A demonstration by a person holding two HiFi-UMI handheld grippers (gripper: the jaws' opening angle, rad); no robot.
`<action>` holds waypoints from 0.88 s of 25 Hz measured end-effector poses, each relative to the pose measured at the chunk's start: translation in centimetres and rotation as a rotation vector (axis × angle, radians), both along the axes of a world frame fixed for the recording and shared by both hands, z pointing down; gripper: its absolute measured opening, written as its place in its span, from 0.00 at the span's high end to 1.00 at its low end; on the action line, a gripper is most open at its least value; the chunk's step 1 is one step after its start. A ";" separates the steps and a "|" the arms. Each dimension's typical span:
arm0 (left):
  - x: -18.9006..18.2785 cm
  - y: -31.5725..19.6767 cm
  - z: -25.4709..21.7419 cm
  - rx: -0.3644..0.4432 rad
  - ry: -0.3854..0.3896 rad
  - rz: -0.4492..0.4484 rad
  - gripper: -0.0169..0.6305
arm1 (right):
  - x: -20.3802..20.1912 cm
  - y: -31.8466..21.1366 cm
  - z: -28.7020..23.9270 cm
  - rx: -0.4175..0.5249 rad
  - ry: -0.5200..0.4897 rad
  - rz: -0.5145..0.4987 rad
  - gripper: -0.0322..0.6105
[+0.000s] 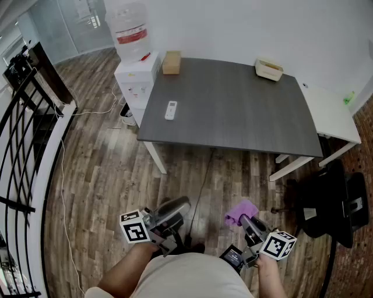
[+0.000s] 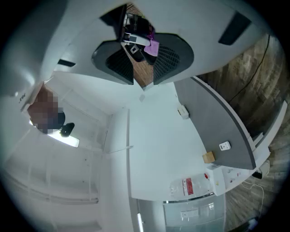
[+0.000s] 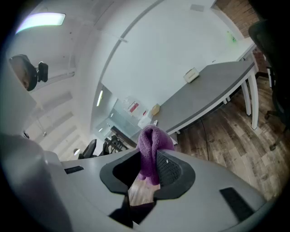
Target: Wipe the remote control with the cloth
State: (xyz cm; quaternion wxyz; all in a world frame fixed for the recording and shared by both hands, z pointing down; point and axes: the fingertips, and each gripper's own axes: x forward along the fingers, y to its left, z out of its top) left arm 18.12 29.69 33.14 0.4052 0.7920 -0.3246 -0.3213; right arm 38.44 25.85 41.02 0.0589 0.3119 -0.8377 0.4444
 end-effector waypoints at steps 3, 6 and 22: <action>-3.1 -2.9 0.7 0.008 0.000 -0.007 0.79 | -3.3 -2.7 0.5 0.004 0.006 -0.014 0.81; -7.0 -6.7 2.1 0.003 -0.022 -0.021 0.79 | -7.3 -6.3 1.1 0.020 0.034 -0.035 0.81; -24.1 -27.1 18.3 -0.187 -0.905 0.104 0.68 | -31.6 -28.5 5.0 0.444 0.831 -0.477 0.81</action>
